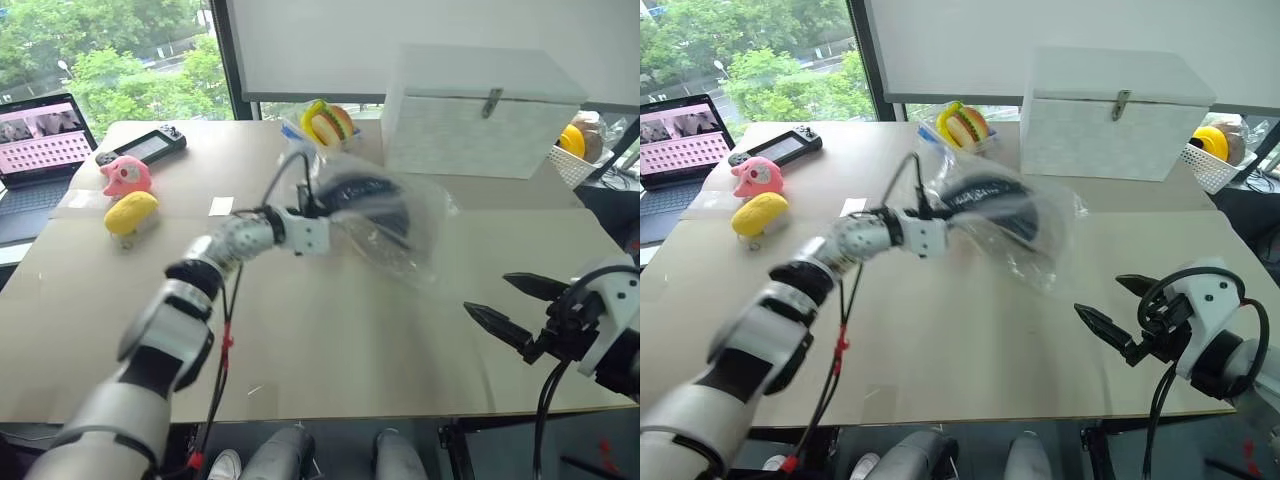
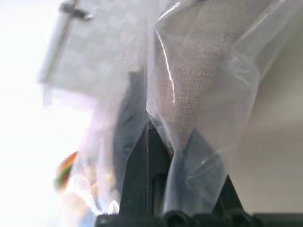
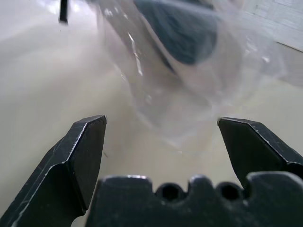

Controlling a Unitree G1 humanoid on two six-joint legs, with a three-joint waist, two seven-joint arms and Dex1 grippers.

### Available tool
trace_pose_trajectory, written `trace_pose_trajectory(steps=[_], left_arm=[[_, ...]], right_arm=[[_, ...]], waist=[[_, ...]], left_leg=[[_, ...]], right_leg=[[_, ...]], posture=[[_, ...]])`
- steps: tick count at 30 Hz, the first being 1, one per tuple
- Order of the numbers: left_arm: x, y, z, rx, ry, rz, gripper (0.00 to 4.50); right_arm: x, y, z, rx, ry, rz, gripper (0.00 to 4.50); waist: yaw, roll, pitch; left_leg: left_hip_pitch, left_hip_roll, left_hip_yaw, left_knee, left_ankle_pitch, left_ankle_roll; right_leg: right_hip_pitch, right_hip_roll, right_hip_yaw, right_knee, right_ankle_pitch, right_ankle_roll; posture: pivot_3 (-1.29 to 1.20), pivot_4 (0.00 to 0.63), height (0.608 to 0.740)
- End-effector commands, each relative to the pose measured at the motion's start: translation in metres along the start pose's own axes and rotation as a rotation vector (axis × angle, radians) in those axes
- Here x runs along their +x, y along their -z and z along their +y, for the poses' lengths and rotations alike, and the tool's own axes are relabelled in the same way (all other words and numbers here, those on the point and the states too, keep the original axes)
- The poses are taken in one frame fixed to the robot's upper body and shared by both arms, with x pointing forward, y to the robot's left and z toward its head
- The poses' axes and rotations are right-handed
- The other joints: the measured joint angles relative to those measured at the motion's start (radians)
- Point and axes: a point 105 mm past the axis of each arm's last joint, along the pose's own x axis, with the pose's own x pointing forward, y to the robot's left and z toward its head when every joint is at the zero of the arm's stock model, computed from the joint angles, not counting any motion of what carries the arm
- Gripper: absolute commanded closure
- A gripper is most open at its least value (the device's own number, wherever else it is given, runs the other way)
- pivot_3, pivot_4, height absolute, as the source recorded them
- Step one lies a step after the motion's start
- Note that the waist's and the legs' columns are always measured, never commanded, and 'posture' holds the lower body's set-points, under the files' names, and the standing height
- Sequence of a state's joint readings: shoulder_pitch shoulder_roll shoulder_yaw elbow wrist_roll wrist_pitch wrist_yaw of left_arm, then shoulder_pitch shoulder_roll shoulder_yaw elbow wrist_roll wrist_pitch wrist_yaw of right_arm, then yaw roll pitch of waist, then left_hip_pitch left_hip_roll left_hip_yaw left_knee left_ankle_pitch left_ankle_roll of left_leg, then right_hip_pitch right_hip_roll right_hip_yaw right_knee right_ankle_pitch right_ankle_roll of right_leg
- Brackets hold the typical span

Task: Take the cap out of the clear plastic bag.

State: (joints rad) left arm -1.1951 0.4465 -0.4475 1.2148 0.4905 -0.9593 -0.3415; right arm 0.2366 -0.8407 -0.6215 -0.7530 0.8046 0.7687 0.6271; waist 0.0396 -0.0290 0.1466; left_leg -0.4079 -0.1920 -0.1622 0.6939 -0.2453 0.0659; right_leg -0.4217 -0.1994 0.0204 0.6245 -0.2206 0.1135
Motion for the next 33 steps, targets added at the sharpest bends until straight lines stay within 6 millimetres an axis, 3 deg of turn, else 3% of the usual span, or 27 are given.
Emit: trace_pose_trajectory(steps=[1,3,11,17,21,28,29,31,33], left_arm=[[-0.005,-0.023,0.015,0.024,-0.042,-0.164,4.43],[-0.007,-0.03,0.019,0.03,-0.047,-0.21,4.43],[-0.009,-0.038,-0.02,0.176,0.178,-0.274,4.43],[-0.006,-0.006,-0.043,0.471,0.288,-0.123,4.43],[-0.007,0.006,-0.046,0.543,0.271,-0.073,3.19],[-0.008,0.003,-0.04,0.536,0.199,-0.097,0.8],[-0.008,0.002,-0.039,0.534,0.187,-0.107,0.67],[-0.006,-0.003,-0.037,0.507,0.159,-0.129,0.01],[-0.004,-0.01,-0.033,0.46,0.128,-0.15,0.01]], right_arm=[[-0.001,-0.014,0.005,-0.037,-0.027,-0.037,0.0],[0.0,-0.014,0.006,-0.037,-0.034,-0.036,0.0],[0.004,-0.004,0.012,-0.028,-0.035,-0.002,0.0],[0.003,-0.003,0.014,-0.024,-0.019,-0.006,0.0],[0.004,-0.003,0.015,-0.022,-0.021,-0.009,0.0],[0.006,-0.002,0.015,-0.017,-0.03,-0.009,0.0],[0.007,-0.001,0.016,-0.015,-0.034,-0.009,0.0],[0.008,-0.001,0.016,-0.014,-0.039,-0.009,0.0],[0.009,0.0,0.017,-0.014,-0.044,-0.009,0.0]], waist=[[0.006,0.0,0.0],[0.008,0.0,0.0],[-0.004,-0.002,0.001],[-0.001,-0.003,0.002],[-0.002,-0.003,0.002],[-0.001,-0.004,0.002],[-0.001,-0.005,0.003],[-0.001,-0.005,0.003],[-0.001,-0.005,0.003]], left_leg=[[0.0,0.0,0.0,0.0,0.0,0.0],[0.0,-0.001,0.0,0.001,0.001,-0.002],[-0.004,-0.001,0.0,0.002,0.001,-0.001],[-0.004,-0.001,0.001,0.002,-0.001,0.001],[-0.002,-0.001,0.001,0.002,-0.002,0.004],[-0.003,-0.001,0.001,0.002,0.002,-0.002],[-0.003,-0.001,0.001,0.002,0.001,-0.002],[-0.003,-0.001,0.001,0.002,0.001,-0.001],[-0.002,-0.001,0.001,0.002,0.001,-0.001]], right_leg=[[0.0,0.0,0.0,0.0,0.0,0.0],[0.0,-0.001,-0.001,0.0,0.001,0.001],[-0.001,-0.001,-0.001,0.001,0.002,0.003],[0.0,-0.001,0.0,0.0,0.002,0.003],[-0.001,0.0,0.0,0.001,0.002,0.004],[-0.001,0.0,0.0,0.001,0.002,0.003],[-0.001,0.0,0.0,0.001,0.002,0.003],[-0.002,0.0,0.0,0.001,0.002,0.003],[-0.002,0.0,0.0,0.001,0.002,0.003]], posture=[[0.0,0.15,0.737],[0.0,0.15,0.737],[0.0,0.15,0.737],[0.0,0.15,0.737],[0.0,0.15,0.737],[0.0,0.15,0.737],[0.0,0.15,0.737],[0.0,0.15,0.737],[0.0,0.15,0.737]])
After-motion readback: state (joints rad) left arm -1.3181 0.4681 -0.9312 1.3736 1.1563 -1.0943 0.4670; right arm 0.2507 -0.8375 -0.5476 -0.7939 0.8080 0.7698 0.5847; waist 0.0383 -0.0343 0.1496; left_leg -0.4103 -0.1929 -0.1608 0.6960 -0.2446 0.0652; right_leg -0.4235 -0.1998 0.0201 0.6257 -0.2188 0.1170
